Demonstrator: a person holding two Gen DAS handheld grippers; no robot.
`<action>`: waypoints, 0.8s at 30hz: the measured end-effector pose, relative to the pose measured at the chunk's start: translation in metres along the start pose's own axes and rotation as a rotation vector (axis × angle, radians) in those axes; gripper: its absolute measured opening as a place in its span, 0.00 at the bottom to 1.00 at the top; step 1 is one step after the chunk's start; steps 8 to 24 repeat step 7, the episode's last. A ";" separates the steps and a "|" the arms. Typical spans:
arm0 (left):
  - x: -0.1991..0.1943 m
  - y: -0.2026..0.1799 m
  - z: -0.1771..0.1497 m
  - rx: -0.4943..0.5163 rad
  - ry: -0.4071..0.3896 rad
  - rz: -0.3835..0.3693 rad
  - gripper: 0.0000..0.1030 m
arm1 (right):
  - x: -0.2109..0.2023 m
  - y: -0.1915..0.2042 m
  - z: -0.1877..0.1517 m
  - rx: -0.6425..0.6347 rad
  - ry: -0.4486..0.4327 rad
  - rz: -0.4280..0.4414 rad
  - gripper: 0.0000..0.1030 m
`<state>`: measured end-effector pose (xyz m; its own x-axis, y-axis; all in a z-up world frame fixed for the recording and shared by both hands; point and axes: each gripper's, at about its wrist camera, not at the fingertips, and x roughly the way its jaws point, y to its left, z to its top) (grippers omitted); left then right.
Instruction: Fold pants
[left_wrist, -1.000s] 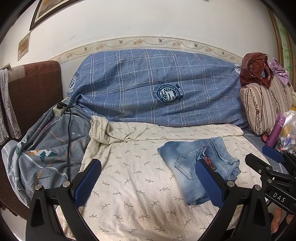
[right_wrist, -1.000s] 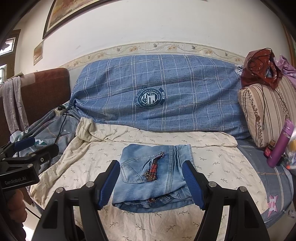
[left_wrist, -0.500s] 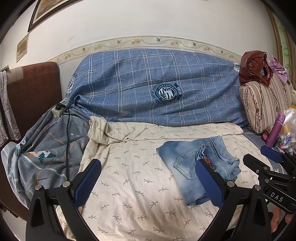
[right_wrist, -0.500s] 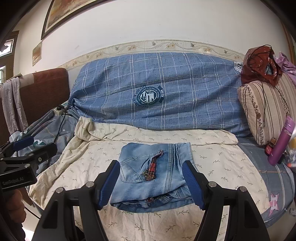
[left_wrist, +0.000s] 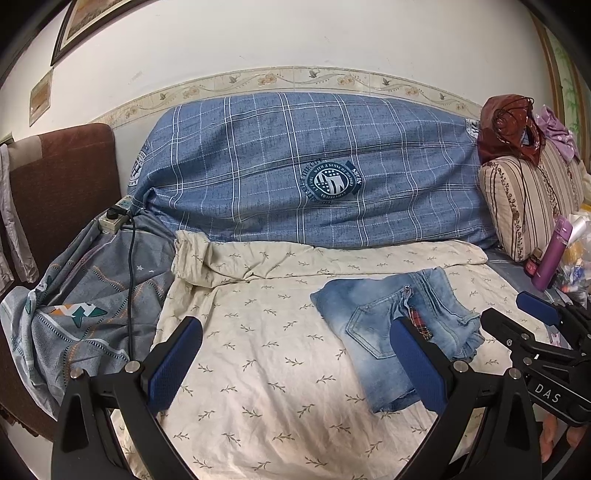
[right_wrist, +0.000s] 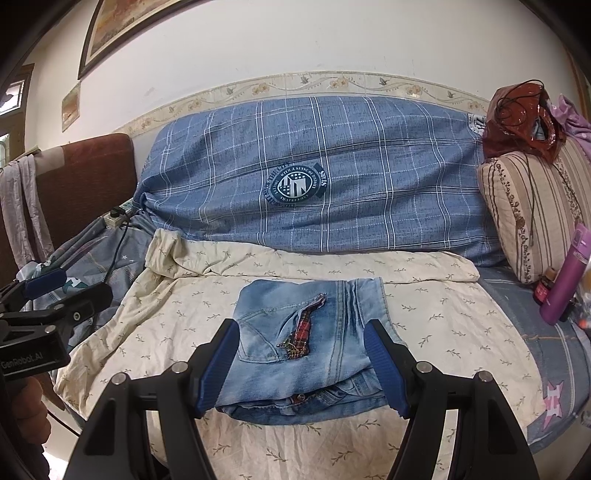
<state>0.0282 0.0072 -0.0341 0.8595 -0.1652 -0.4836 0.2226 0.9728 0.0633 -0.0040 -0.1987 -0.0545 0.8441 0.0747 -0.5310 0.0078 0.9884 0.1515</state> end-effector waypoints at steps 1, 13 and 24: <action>0.001 -0.001 0.000 0.000 0.002 -0.002 0.98 | 0.001 -0.001 0.000 0.001 0.001 0.000 0.71; 0.016 -0.005 0.002 -0.009 0.028 -0.033 0.98 | 0.012 -0.008 0.003 0.014 0.007 0.001 0.71; 0.016 -0.005 0.002 -0.009 0.028 -0.033 0.98 | 0.012 -0.008 0.003 0.014 0.007 0.001 0.71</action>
